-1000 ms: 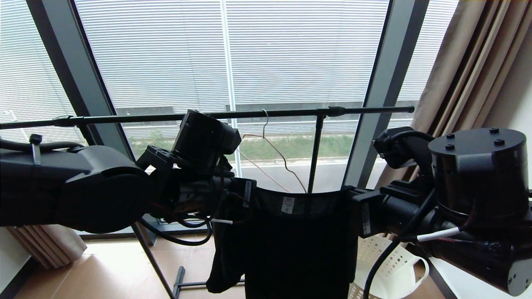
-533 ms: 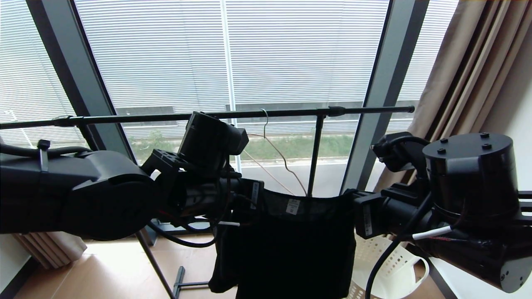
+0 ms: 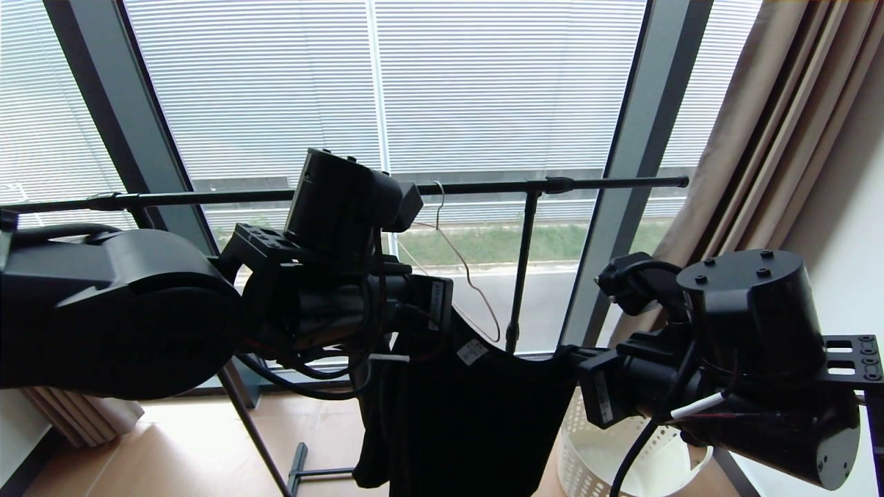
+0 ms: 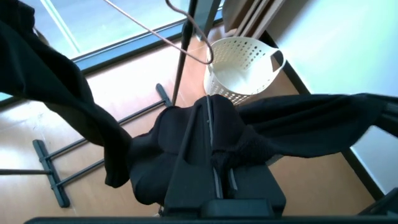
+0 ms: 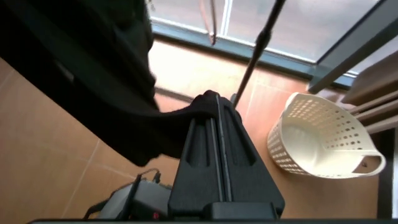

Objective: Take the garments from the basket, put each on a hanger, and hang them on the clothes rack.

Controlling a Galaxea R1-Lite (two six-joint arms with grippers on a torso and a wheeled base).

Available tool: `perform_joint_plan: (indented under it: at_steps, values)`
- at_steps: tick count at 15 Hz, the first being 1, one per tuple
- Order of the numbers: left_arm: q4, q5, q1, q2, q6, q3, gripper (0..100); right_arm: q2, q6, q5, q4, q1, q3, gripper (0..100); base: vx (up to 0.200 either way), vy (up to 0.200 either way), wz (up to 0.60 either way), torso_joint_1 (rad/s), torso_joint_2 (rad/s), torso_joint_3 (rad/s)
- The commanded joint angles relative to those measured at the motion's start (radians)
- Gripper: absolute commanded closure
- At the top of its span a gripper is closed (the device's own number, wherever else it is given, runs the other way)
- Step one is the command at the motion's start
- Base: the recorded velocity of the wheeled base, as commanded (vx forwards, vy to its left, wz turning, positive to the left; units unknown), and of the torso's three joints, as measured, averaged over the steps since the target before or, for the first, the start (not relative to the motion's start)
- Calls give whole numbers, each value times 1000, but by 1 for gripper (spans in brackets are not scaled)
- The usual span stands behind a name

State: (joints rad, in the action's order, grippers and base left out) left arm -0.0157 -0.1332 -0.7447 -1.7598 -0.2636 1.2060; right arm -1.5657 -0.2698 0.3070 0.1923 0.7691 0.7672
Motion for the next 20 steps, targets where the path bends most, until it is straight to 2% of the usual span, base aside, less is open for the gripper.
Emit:
perform_joint_plan:
  at_steps: [1, 4, 9, 16, 17, 20]
  values:
    - [0, 0, -7, 11, 0, 3, 100, -5, 0, -5, 22, -13, -5, 100, 0, 0, 0, 0, 0, 0]
    - [2, 0, -4, 11, 0, -11, 100, -10, 1, 4, 48, -31, 1, 100, 0, 0, 0, 0, 0, 0]
    - [2, 1, -1, 3, 0, -49, 100, -30, 6, 190, 65, -37, 26, 100, 0, 0, 0, 0, 0, 0]
    - [0, 4, -7, -23, 0, -72, 100, -48, 4, 221, 67, -37, 34, 100, 0, 0, 0, 0, 0, 0]
    - [-1, 4, -9, -29, 1, -82, 0, -50, 4, 221, 67, -37, 34, 100, 0, 0, 0, 0, 0, 0]
    - [-3, 6, -10, -33, 1, -88, 0, -48, 7, 219, 67, -60, 44, 100, 0, 0, 0, 0, 0, 0]
